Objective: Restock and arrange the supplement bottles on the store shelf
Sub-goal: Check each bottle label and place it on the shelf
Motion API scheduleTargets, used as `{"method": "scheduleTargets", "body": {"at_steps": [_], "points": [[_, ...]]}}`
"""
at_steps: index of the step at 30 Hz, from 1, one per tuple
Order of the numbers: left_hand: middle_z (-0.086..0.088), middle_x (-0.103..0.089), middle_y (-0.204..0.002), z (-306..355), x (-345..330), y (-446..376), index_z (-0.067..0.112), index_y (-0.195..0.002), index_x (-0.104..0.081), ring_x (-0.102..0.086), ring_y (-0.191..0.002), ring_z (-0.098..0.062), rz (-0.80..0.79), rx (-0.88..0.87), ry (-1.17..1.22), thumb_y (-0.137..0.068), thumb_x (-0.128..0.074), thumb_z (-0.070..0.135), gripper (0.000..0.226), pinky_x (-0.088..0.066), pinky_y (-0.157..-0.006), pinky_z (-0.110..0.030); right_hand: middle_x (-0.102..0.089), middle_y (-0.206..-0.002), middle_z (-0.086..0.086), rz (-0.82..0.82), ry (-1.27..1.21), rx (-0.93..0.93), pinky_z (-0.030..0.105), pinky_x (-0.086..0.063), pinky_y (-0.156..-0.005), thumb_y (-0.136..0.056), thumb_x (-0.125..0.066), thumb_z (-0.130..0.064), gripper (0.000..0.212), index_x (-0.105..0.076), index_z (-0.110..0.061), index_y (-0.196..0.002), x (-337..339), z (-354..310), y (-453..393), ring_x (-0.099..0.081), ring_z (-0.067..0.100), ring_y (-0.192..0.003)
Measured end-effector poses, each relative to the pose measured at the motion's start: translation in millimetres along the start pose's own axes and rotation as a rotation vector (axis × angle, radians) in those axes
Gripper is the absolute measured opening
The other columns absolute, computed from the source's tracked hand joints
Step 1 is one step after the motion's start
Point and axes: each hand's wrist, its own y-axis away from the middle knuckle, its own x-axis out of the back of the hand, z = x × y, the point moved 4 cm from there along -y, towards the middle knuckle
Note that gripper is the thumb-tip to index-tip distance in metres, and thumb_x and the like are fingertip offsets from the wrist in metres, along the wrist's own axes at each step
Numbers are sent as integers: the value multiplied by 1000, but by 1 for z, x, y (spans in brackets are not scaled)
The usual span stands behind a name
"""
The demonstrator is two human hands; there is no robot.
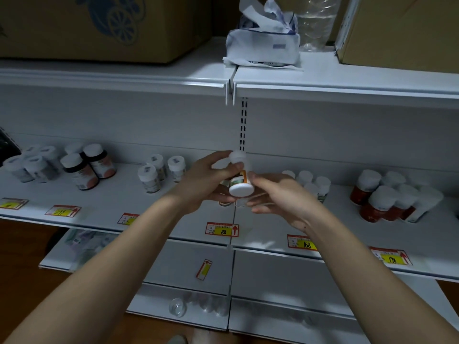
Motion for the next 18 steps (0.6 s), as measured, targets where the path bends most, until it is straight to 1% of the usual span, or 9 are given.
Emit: {"method": "scheduleTargets", "body": {"at_steps": [3, 7, 9, 10, 12, 14, 16, 18], "points": [[-15, -74, -108, -4, 1, -1, 29, -139, -50, -74, -91, -34, -9, -32, 32, -90, -71, 24, 53, -61, -82, -47, -74, -93, 11, 35, 152, 28, 29, -57, -69, -101, -51, -39, 34, -70, -11, -98, 9, 2, -7, -70, 18, -80], [-16, -70, -114, -7, 5, -5, 25, -141, -50, -74, -94, -31, -14, -69, 24, -90, -71, 19, 56, -60, -85, -48, -72, -90, 5, 119, 392, 93, 31, -54, -70, -102, -48, -35, 31, -68, -11, -97, 21, 2, -19, -65, 16, -76], [-15, -69, -116, -8, 6, -7, 25, -139, -53, -74, -95, -28, -19, -87, 0, -89, -73, 19, 54, -61, -83, -44, -71, -91, 4, 138, 553, 136, 33, -51, -73, -102, -48, -33, 29, -67, -12, -96, 23, 0, -24, -65, 19, -80], [-15, -68, -116, -8, 6, -9, 25, -135, -56, -74, -95, -27, -20, -97, -9, -88, -73, 18, 50, -62, -80, -40, -70, -92, 4, 150, 615, 149, 33, -49, -71, -101, -49, -34, 28, -66, -13, -95, 24, -1, -26, -65, 21, -82], [-14, -67, -116, -9, 5, -11, 25, -127, -61, -73, -95, -25, -24, -120, -24, -87, -74, 17, 43, -61, -75, -32, -68, -91, 6, 182, 704, 154, 31, -44, -64, -99, -50, -36, 26, -64, -16, -91, 27, -1, -29, -61, 24, -78], [-11, -66, -118, -12, 3, -14, 24, -124, -63, -73, -97, -23, -38, -141, -38, -86, -76, 17, 41, -62, -79, -35, -64, -86, 6, 212, 839, 138, 31, -43, -63, -98, -49, -40, 27, -58, -19, -83, 29, -1, -30, -59, 25, -74], [-6, -66, -117, -13, 1, -18, 24, -121, -64, -72, -99, -20, -66, -158, -46, -84, -78, 15, 41, -61, -82, -38, -62, -88, 6, 254, 1005, 121, 32, -44, -67, -97, -49, -43, 28, -55, -21, -82, 30, -1, -27, -59, 27, -82], [-3, -67, -114, -14, -4, -23, 23, -120, -64, -71, -100, -19, -115, -174, -58, -82, -79, 13, 42, -61, -80, -34, -57, -95, 5, 291, 1118, 80, 34, -45, -75, -97, -47, -43, 27, -57, -19, -90, 32, 1, -21, -55, 27, -91]]}}
